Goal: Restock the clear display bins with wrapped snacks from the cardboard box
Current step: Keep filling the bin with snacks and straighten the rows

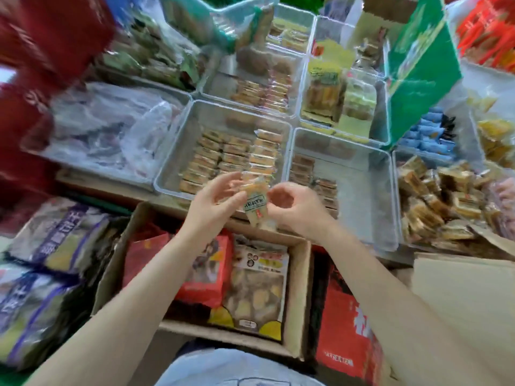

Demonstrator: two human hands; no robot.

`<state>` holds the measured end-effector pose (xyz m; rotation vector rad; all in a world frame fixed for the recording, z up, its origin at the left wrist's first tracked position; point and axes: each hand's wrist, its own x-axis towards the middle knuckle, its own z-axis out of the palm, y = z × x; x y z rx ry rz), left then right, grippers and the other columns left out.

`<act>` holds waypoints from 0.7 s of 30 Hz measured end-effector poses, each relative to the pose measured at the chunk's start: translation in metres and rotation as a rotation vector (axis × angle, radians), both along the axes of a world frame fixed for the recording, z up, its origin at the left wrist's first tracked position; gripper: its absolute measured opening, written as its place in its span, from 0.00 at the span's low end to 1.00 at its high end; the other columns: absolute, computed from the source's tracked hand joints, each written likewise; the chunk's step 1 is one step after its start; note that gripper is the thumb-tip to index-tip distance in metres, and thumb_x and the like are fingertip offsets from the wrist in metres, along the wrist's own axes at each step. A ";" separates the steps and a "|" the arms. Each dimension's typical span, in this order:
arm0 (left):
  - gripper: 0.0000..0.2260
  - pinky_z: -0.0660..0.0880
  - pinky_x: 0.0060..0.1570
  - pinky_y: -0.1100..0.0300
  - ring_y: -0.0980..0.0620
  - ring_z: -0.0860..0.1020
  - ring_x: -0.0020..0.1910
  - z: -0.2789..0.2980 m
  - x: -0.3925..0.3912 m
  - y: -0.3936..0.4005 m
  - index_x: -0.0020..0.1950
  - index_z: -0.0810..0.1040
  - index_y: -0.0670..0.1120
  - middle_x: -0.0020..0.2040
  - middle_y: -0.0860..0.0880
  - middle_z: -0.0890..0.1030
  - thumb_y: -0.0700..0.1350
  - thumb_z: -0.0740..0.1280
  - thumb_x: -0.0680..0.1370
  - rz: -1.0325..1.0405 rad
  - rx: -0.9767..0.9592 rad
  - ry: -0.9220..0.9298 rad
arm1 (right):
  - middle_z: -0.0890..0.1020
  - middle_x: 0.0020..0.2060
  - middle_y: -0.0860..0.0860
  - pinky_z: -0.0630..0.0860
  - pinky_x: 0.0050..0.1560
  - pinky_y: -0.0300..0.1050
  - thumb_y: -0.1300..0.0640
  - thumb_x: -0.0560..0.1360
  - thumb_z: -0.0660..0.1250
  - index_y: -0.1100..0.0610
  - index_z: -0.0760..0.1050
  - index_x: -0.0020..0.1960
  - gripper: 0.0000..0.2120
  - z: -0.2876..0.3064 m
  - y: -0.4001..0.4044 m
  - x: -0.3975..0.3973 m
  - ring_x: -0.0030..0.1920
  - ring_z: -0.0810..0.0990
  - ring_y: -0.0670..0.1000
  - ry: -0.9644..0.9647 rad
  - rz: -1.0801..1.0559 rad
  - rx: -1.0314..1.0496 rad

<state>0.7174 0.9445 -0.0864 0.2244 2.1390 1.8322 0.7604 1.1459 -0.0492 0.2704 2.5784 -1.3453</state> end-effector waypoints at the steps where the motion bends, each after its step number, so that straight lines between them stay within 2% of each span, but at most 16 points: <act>1: 0.24 0.77 0.60 0.58 0.56 0.81 0.56 -0.009 -0.011 -0.013 0.66 0.79 0.51 0.59 0.52 0.83 0.57 0.70 0.72 0.014 -0.044 -0.002 | 0.84 0.44 0.48 0.80 0.51 0.49 0.54 0.72 0.74 0.53 0.81 0.52 0.10 -0.005 -0.012 -0.015 0.46 0.82 0.49 0.002 -0.006 0.026; 3: 0.24 0.76 0.62 0.54 0.54 0.80 0.58 -0.031 -0.033 -0.039 0.67 0.78 0.47 0.60 0.50 0.82 0.55 0.66 0.74 0.023 -0.236 0.063 | 0.83 0.43 0.49 0.78 0.45 0.46 0.52 0.72 0.73 0.53 0.80 0.50 0.08 -0.014 -0.030 -0.046 0.43 0.80 0.50 0.048 -0.022 0.113; 5: 0.24 0.72 0.66 0.46 0.47 0.80 0.59 -0.053 -0.051 -0.063 0.67 0.78 0.44 0.60 0.46 0.83 0.55 0.62 0.76 -0.037 -0.535 0.266 | 0.81 0.42 0.50 0.76 0.43 0.46 0.52 0.72 0.71 0.54 0.78 0.48 0.08 -0.025 -0.043 -0.077 0.42 0.79 0.51 0.106 -0.047 0.252; 7: 0.25 0.63 0.71 0.41 0.45 0.80 0.60 -0.076 -0.061 -0.080 0.65 0.79 0.44 0.57 0.45 0.84 0.57 0.56 0.78 -0.141 -0.790 0.416 | 0.79 0.44 0.50 0.75 0.44 0.46 0.53 0.73 0.70 0.55 0.77 0.49 0.08 -0.036 -0.057 -0.105 0.44 0.77 0.51 0.119 -0.027 0.343; 9: 0.27 0.54 0.74 0.43 0.45 0.78 0.63 -0.094 -0.065 -0.091 0.64 0.79 0.45 0.58 0.46 0.83 0.59 0.52 0.79 -0.229 -0.920 0.472 | 0.78 0.46 0.51 0.74 0.46 0.47 0.54 0.74 0.69 0.56 0.75 0.51 0.08 -0.050 -0.070 -0.128 0.46 0.77 0.53 0.108 0.073 0.474; 13: 0.26 0.48 0.76 0.46 0.44 0.73 0.67 -0.113 -0.060 -0.093 0.68 0.78 0.46 0.63 0.47 0.79 0.60 0.52 0.82 -0.231 -0.979 0.592 | 0.80 0.51 0.54 0.74 0.50 0.51 0.56 0.77 0.65 0.56 0.73 0.54 0.08 -0.076 -0.085 -0.147 0.52 0.78 0.57 0.015 0.369 0.840; 17: 0.25 0.44 0.78 0.46 0.46 0.66 0.70 -0.118 -0.058 -0.090 0.68 0.77 0.45 0.66 0.47 0.76 0.58 0.51 0.83 -0.183 -0.964 0.593 | 0.81 0.52 0.52 0.71 0.56 0.51 0.56 0.79 0.64 0.55 0.75 0.57 0.08 -0.089 -0.083 -0.147 0.54 0.75 0.55 -0.029 0.469 0.907; 21: 0.23 0.47 0.77 0.45 0.46 0.67 0.69 -0.118 -0.057 -0.087 0.66 0.79 0.44 0.65 0.46 0.77 0.56 0.52 0.83 -0.144 -0.950 0.606 | 0.81 0.54 0.52 0.68 0.61 0.53 0.51 0.83 0.59 0.55 0.77 0.59 0.12 -0.094 -0.086 -0.150 0.59 0.73 0.55 -0.060 0.520 1.007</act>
